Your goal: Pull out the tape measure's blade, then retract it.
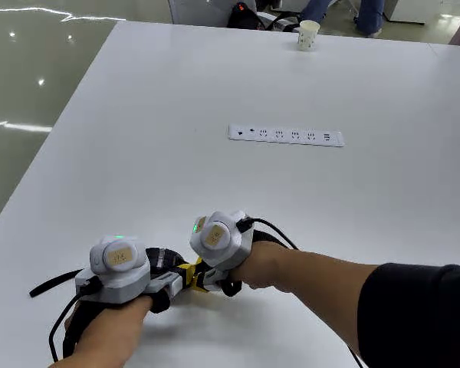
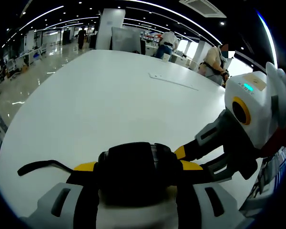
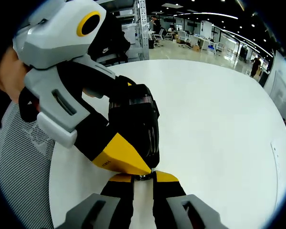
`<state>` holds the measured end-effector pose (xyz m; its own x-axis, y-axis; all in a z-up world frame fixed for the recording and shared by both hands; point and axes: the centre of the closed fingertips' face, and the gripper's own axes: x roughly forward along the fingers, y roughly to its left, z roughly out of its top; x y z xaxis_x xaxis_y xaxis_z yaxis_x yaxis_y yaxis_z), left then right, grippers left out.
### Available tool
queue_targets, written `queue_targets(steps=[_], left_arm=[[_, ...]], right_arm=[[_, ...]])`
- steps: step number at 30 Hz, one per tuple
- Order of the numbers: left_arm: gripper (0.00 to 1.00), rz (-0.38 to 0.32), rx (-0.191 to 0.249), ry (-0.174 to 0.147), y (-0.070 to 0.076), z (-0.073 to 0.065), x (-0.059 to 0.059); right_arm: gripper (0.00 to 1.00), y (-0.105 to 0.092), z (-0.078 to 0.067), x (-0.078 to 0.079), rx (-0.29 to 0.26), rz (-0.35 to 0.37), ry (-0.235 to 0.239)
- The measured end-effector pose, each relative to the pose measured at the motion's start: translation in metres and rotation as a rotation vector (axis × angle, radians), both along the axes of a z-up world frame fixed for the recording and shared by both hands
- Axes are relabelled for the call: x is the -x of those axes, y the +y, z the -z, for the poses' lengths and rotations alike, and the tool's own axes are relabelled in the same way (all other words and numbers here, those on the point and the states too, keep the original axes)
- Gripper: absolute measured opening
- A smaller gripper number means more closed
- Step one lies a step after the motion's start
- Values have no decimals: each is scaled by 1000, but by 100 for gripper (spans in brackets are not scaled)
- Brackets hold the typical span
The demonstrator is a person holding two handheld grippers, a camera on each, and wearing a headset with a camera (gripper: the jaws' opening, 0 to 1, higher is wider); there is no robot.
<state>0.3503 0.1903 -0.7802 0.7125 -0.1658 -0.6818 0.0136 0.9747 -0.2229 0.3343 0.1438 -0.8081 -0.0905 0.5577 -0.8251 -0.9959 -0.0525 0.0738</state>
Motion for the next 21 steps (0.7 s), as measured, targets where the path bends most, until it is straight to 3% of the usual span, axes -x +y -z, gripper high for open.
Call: queue_targets(steps=[10,21], left_arm=[[63,3,-17,-11,-1,-1,0],[63,-3,-25,15,0,-2,-2]], right_arm=[[12,-1,0,1,1,9,-13],[14,-3,-4,-1,5,7,-16]])
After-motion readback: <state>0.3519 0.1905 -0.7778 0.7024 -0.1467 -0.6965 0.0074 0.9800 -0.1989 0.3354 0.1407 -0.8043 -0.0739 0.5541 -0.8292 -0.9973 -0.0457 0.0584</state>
